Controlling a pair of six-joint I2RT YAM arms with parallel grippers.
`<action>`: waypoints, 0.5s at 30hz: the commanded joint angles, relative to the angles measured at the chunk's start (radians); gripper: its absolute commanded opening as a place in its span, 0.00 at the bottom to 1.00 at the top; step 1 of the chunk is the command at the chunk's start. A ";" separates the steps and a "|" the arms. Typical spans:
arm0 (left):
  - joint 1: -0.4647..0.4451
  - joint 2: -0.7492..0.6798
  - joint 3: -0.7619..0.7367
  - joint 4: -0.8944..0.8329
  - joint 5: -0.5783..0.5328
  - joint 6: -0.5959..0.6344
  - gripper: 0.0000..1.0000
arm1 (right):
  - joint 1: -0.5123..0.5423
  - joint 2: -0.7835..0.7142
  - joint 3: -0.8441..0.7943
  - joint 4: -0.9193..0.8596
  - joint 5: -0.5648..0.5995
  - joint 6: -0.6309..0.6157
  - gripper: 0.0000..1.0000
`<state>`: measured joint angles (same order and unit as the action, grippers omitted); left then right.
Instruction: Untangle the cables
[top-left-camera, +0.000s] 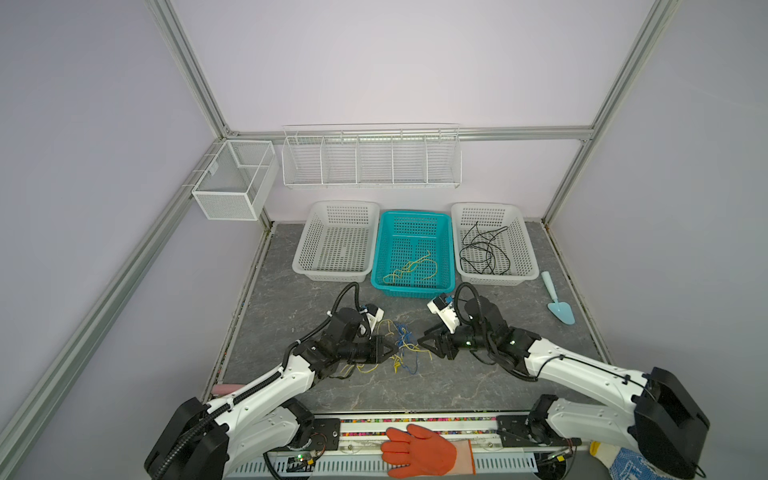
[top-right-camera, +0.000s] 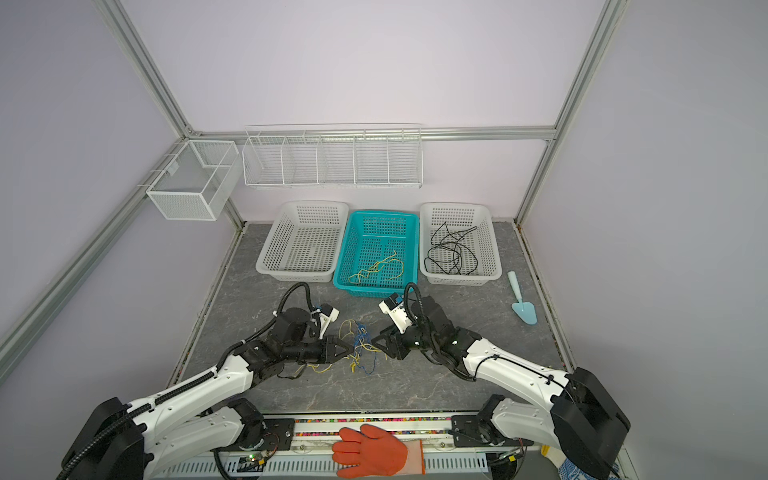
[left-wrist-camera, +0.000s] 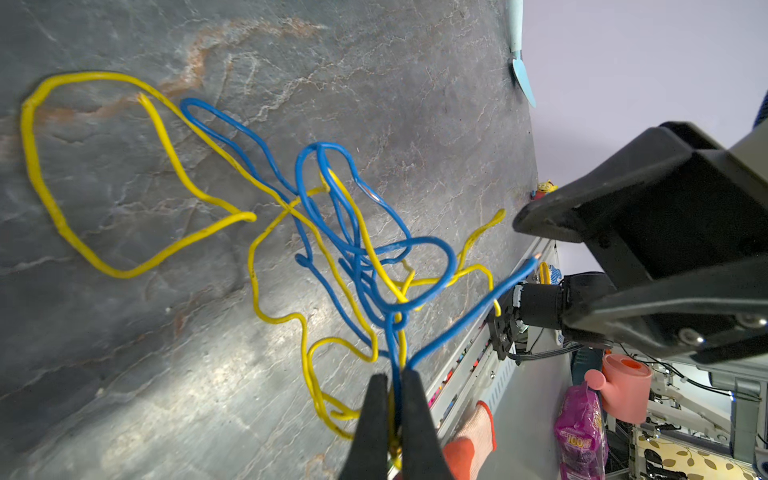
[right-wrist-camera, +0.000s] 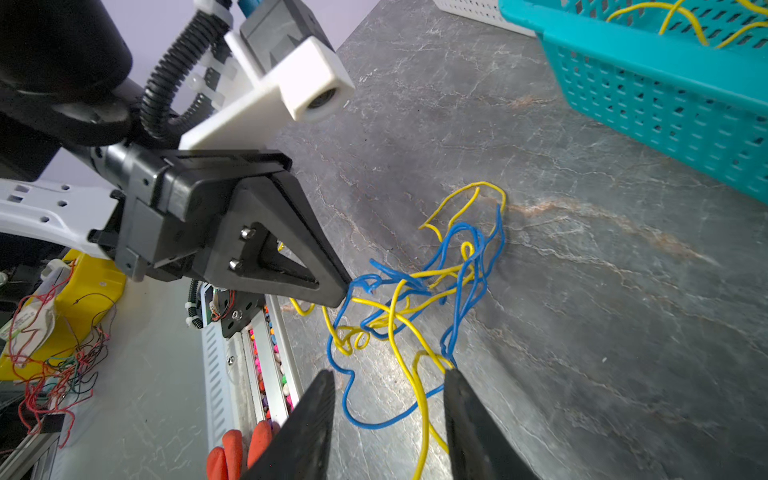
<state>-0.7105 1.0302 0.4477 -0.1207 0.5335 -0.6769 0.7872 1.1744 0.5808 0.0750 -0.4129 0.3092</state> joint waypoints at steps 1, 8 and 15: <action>-0.016 -0.009 0.039 0.046 0.042 -0.004 0.00 | 0.007 0.033 0.017 0.039 -0.044 -0.012 0.46; -0.080 0.028 0.055 0.086 0.066 -0.005 0.00 | 0.018 0.056 0.023 0.071 -0.038 -0.012 0.45; -0.117 0.056 0.076 0.097 0.073 0.006 0.00 | 0.029 0.080 0.024 0.077 -0.030 -0.013 0.34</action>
<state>-0.8139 1.0870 0.4808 -0.0711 0.5751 -0.6800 0.8070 1.2430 0.5854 0.1181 -0.4427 0.3073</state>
